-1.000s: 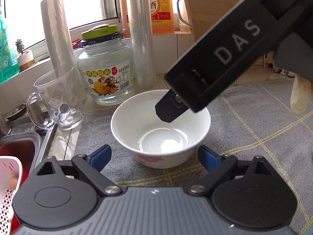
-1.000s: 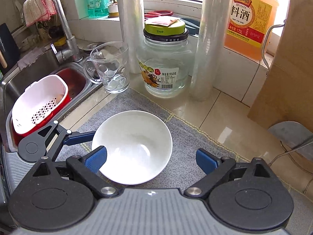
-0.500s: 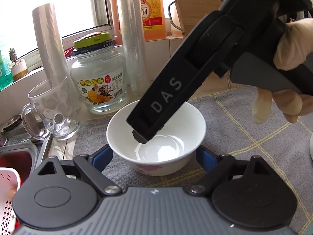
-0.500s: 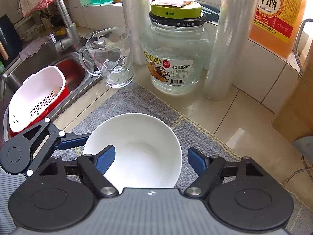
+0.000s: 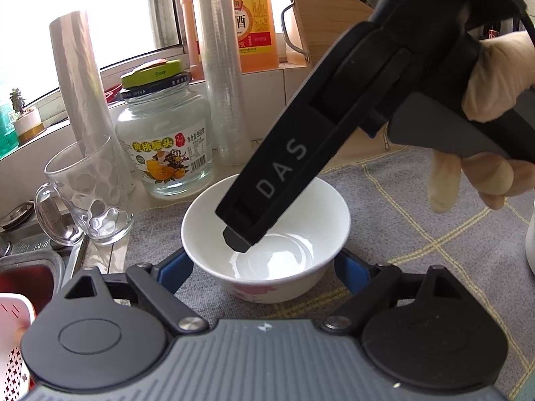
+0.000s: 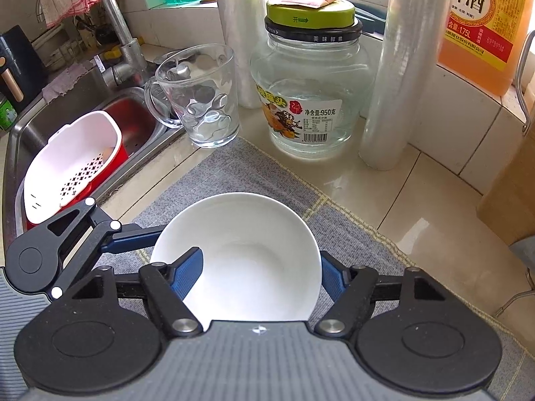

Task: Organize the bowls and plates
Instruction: 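Carry the held white bowl over the nested bowls with the right tool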

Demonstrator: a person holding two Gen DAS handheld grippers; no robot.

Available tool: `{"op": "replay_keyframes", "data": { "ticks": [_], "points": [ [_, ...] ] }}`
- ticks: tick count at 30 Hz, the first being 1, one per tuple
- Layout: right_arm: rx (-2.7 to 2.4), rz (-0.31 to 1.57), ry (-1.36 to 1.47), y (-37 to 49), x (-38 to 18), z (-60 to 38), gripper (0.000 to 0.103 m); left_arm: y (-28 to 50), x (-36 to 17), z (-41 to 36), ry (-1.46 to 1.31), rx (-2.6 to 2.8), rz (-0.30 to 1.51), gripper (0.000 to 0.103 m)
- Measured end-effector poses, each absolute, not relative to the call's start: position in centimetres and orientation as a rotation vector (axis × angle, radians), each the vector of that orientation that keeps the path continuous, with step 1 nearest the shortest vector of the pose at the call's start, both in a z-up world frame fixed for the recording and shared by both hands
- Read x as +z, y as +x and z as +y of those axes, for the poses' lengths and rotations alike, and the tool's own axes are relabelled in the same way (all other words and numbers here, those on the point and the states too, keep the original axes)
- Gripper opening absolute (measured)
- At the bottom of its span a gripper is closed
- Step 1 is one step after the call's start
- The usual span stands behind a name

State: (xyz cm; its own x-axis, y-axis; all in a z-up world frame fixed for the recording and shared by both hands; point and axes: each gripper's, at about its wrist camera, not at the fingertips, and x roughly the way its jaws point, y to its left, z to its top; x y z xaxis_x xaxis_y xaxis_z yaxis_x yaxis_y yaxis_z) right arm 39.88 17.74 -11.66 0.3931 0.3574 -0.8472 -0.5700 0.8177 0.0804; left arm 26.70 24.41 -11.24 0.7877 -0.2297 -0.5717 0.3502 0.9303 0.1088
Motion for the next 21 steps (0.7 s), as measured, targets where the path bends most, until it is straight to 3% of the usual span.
{"op": "replay_keyframes", "data": {
  "ticks": [21],
  "points": [
    [0.609, 1.025, -0.133, 36.6, -8.8, 15.8, 0.079, 23.5, -9.2, 23.9, 0.271, -0.38, 0.582, 0.091]
  ]
}}
